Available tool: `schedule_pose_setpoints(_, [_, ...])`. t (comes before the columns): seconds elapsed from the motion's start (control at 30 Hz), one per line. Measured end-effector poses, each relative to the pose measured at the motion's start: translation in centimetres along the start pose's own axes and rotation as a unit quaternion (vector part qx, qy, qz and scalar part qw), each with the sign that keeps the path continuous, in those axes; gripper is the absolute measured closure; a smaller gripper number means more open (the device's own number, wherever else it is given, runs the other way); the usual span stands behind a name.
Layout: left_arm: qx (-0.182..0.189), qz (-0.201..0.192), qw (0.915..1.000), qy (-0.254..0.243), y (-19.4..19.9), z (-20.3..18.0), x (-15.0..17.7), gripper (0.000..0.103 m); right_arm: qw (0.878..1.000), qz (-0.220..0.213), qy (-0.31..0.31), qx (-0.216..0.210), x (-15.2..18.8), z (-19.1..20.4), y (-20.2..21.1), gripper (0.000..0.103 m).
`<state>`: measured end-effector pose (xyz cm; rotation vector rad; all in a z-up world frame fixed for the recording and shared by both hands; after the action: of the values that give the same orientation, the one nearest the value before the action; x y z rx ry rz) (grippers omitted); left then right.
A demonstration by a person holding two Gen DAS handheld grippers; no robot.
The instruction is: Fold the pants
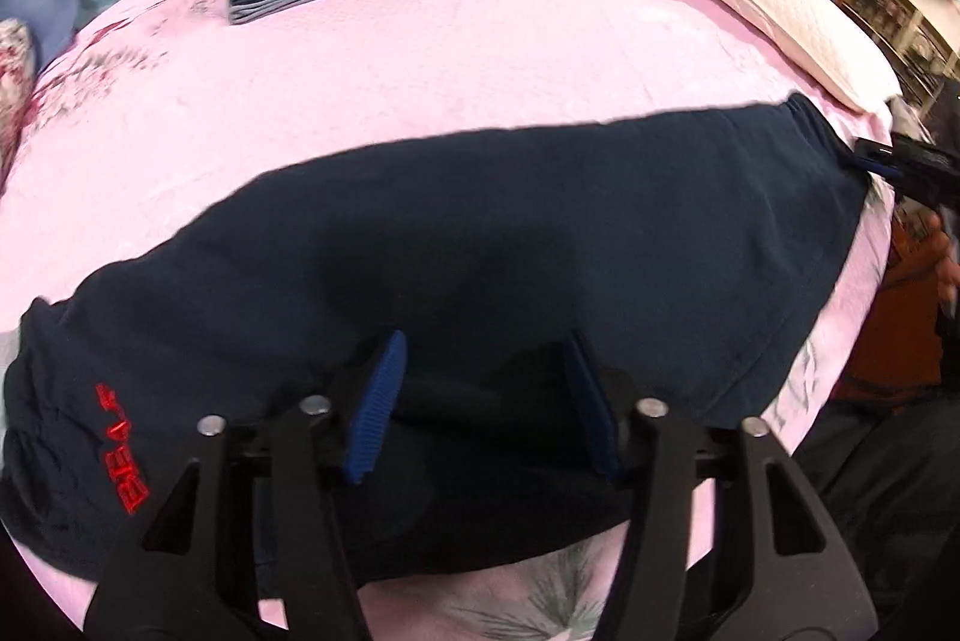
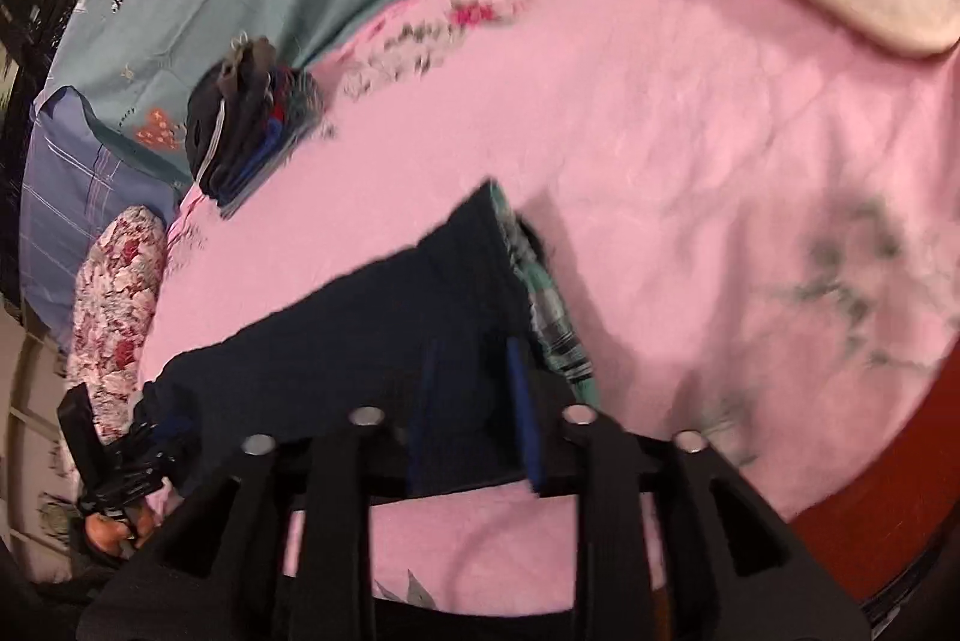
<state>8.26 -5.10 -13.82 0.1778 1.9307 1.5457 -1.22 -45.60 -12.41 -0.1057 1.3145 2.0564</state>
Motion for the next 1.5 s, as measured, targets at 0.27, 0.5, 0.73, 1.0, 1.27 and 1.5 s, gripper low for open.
schedule_pose_setpoints(0.27, [0.083, -0.078, 0.9905, -0.078, 4.5, -9.2, -2.4, 0.039, 1.000, -0.017, -0.011, 0.023, 2.1, -1.8, 1.1, 0.022])
schedule_pose_setpoints(0.5, [0.086, -0.013, 0.9916, -0.096, -1.6, -13.2, -2.8, 0.041, 1.000, 0.001, 0.020, 0.010, 2.9, -0.6, -2.3, 0.069])
schedule_pose_setpoints(0.73, [0.088, -0.012, 0.9922, -0.088, -2.6, -12.9, -2.4, 0.039, 0.999, -0.020, 0.011, -0.044, 2.1, 0.7, -1.3, 0.084])
schedule_pose_setpoints(1.0, [0.063, -0.063, 0.9956, -0.028, 2.5, -7.4, -1.7, 0.039, 0.970, -0.029, 0.202, -0.134, 2.1, 17.6, 1.0, 0.084])
schedule_pose_setpoints(1.27, [-0.028, -0.030, 0.9959, 0.080, 4.0, 2.7, 4.9, 0.035, 0.907, 0.157, 0.370, -0.128, 12.0, 30.4, -11.9, 0.083])
schedule_pose_setpoints(1.5, [-0.011, -0.079, 0.9912, 0.106, 6.9, 4.4, 6.5, 0.035, 0.881, 0.143, 0.432, -0.127, 13.8, 31.3, -11.1, 0.055])
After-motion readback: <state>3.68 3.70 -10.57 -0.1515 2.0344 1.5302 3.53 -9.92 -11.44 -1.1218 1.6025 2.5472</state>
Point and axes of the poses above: each gripper's, at about its wrist camera, not at the fingertips, and y roughly against the way its jaws point, z to its left, x to its underside, the point moved 8 cm from there along -y, roughly the way its jaws point, and after that the axes turned 9 degrees about z, right-handed, at the moved point
